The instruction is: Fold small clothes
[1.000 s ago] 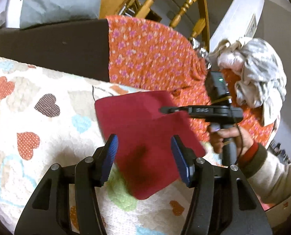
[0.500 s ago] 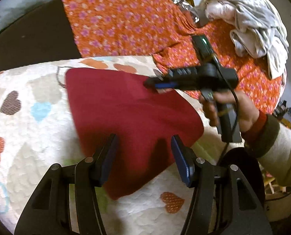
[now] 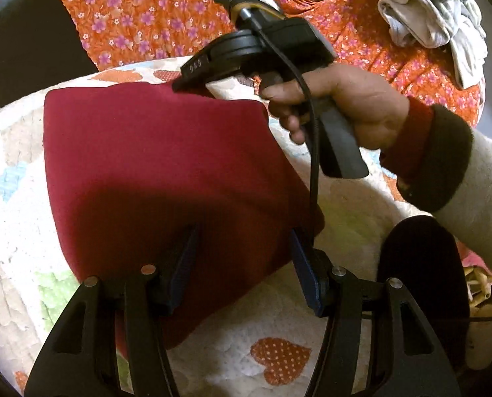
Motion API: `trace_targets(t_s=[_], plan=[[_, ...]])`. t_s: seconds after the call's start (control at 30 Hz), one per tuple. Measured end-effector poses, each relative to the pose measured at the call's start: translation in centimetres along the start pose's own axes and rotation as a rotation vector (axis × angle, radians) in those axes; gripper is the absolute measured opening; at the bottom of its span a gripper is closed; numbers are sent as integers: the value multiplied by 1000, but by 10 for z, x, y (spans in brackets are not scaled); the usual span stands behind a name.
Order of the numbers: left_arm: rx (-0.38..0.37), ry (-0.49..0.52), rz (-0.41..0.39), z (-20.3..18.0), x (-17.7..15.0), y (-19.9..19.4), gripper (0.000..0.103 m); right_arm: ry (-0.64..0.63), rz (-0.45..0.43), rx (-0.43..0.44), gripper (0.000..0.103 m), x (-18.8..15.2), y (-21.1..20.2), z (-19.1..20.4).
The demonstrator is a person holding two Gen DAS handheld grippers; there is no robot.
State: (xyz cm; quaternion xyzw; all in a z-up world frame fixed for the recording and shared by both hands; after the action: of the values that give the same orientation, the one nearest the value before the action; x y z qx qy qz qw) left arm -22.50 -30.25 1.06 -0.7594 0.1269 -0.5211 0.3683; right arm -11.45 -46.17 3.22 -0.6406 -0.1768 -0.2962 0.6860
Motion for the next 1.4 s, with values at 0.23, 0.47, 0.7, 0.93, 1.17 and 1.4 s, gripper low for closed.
trace_targets(t_s=[0.23,0.47,0.7,0.93,1.17,1.4], plan=[[-8,-21,4,1,0,-3,56,162,-93,118,17,-11,-63,-8],[68,0,18,-2,-3,-6,56,-23,-1,211,17,-71,-79,61],[196,-27,51,1,-4,-20,56,73,16,129,18,-100,-61,35],[355,-118,52,32,0,-35,56,63,-73,133,18,-93,-106,53],[435,-159,55,50,0,-39,56,59,-77,151,18,-105,-106,62],[450,-197,59,58,-2,-38,56,124,0,147,18,-131,-70,45]])
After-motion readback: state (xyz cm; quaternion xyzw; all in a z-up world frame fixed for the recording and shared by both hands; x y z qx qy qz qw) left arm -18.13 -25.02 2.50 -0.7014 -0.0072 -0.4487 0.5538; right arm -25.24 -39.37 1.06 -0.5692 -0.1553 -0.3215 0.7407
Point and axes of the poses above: each gripper's, at about its wrist camera, not at the fingertips, and y roughly the way its jaws point, z to its left, x to its top, the point moved 8 cm from there along y, roughly the way its jaws point, and after that the axes turned 9 degrees about x, right-handed, at the moved point
